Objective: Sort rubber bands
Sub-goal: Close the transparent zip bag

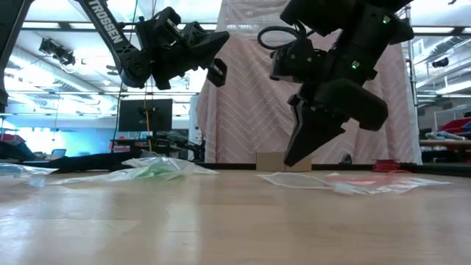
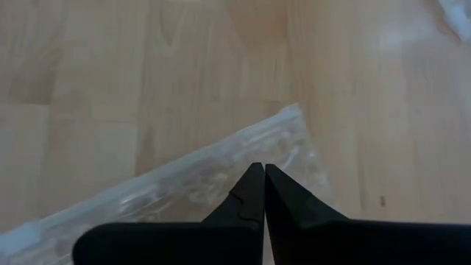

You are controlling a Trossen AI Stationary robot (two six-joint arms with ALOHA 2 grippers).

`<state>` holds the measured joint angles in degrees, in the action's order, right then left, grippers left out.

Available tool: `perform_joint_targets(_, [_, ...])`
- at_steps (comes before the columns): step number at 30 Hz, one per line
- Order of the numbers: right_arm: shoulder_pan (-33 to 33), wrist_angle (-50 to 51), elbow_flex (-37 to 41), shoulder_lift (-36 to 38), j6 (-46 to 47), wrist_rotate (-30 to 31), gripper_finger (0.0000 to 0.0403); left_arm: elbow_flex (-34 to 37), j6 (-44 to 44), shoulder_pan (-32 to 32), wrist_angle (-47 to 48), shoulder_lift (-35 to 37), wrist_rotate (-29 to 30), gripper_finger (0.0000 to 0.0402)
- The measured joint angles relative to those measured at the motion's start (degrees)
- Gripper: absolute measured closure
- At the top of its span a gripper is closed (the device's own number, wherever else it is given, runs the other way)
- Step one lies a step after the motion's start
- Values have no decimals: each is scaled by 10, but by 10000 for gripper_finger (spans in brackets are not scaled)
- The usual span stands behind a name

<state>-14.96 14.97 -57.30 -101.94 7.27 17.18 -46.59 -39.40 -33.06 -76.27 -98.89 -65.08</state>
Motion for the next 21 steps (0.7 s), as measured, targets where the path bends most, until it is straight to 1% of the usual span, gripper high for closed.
perform_joint_targets(3, [14,3,0,-1,0,-9,403,0,-1,0,0,0,0,380])
perform_joint_targets(7, [35,3,1,-1,6,-37,403,0,-15,0,0,0,0,380])
perform_joint_targets(12, [50,1,1,-1,-1,-46,403,0,-18,0,0,0,-1,380])
perform_joint_targets(15, [54,2,1,-1,-1,-64,403,0,-18,0,0,0,-1,380])
perform_joint_targets(21, [54,1,1,-2,-14,-71,403,0,-18,0,0,0,-1,380])
